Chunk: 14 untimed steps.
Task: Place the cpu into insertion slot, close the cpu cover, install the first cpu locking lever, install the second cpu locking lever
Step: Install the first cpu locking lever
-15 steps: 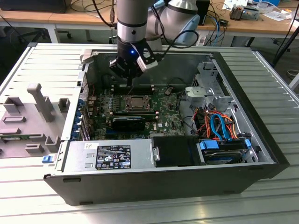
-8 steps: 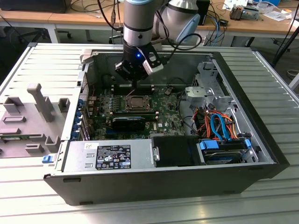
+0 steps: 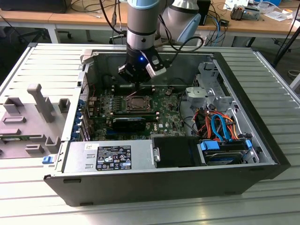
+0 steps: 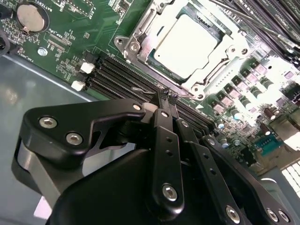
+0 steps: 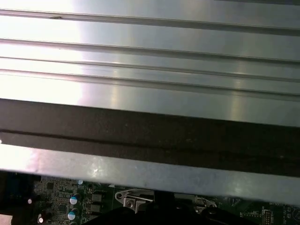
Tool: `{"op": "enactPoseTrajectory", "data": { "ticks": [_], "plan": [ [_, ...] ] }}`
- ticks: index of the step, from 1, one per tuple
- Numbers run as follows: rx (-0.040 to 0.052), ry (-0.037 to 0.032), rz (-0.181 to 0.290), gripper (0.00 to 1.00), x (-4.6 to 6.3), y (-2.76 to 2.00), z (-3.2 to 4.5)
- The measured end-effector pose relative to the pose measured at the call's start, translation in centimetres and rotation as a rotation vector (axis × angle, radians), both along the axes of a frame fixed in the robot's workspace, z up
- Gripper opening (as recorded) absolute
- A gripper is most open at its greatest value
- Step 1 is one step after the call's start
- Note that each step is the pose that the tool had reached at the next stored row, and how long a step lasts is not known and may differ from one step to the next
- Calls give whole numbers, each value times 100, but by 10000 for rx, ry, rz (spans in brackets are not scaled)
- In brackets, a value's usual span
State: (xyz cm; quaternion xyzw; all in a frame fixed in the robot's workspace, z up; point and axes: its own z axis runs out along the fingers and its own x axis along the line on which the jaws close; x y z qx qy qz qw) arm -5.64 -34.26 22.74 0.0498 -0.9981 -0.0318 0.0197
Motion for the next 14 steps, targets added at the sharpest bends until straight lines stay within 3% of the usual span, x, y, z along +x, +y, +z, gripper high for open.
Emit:
{"op": "enactPoseTrajectory", "data": {
  "ticks": [5,14],
  "plan": [
    [0,0,0,11,0,0,-54],
    [-47,-1,2,11,129,0,-175]
  ]
}}
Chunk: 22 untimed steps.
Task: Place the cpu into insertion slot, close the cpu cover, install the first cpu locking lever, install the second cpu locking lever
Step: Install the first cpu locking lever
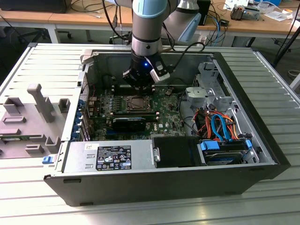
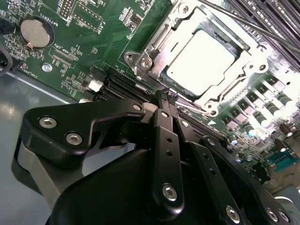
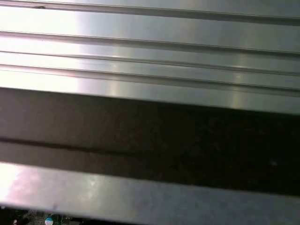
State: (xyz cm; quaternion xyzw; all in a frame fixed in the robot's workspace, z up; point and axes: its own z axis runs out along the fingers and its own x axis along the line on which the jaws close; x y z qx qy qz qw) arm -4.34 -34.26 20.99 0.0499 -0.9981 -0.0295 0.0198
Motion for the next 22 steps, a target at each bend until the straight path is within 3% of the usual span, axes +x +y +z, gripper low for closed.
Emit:
{"op": "enactPoseTrajectory", "data": {
  "ticks": [10,22],
  "plan": [
    [-124,1,1,11,52,0,-26],
    [-191,1,0,11,81,3,-45]
  ]
}}
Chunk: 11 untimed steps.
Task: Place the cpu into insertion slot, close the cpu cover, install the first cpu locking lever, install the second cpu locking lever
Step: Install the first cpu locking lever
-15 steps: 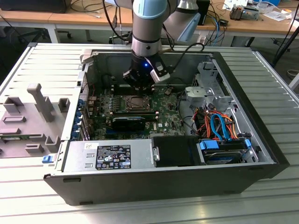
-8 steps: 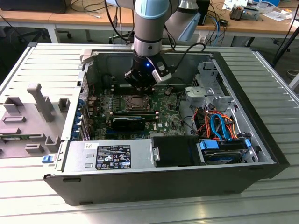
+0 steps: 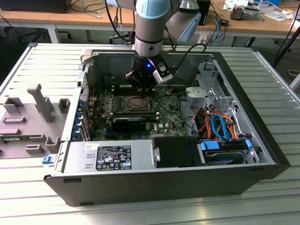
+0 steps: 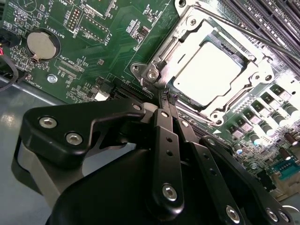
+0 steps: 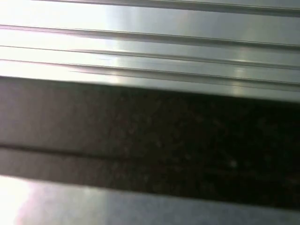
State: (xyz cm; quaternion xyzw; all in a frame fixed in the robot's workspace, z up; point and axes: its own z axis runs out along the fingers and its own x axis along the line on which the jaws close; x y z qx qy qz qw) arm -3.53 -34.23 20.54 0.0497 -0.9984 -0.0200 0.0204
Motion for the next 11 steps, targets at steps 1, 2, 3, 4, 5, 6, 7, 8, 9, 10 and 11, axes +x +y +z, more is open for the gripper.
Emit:
{"op": "enactPoseTrajectory", "data": {
  "ticks": [1,2,3,4,5,6,7,8,9,10,11],
  "plan": [
    [-8,0,0,11,0,0,-2],
    [-15,1,0,11,0,-1,-3],
    [-32,0,1,11,1,-5,-7],
    [-40,0,1,11,1,-7,-10],
    [-45,0,1,11,1,-9,-12],
    [-51,-1,0,11,1,-11,-13],
    [-58,0,0,11,2,-13,-16],
    [-65,2,1,11,5,-13,-19],
    [-74,5,-1,11,11,-14,-28],
    [-80,7,-2,11,17,-15,-36],
    [-78,9,-2,11,27,-15,-46]
  ]
}}
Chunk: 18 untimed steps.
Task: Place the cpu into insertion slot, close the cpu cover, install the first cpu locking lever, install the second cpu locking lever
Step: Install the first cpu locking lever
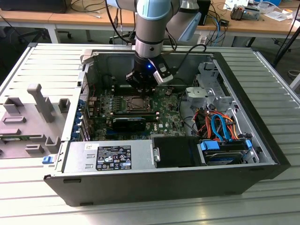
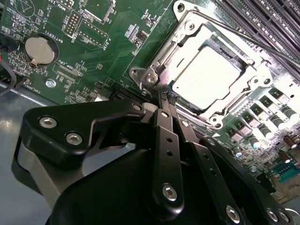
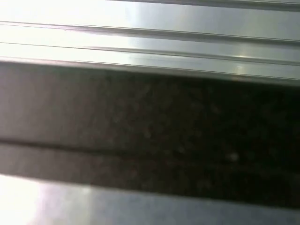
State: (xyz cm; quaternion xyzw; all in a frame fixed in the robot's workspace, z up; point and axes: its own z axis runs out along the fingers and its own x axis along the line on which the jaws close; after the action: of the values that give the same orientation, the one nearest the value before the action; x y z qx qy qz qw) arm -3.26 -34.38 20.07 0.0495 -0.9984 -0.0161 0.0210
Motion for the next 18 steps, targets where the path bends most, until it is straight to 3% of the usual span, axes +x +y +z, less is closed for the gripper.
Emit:
{"op": "enactPoseTrajectory", "data": {
  "ticks": [6,8,13,18],
  "plan": [
    [38,26,3,11,51,4,6],
    [30,-20,6,11,57,4,34],
    [30,-10,2,11,54,2,116],
    [46,-58,2,11,-52,2,123]
  ]
}}
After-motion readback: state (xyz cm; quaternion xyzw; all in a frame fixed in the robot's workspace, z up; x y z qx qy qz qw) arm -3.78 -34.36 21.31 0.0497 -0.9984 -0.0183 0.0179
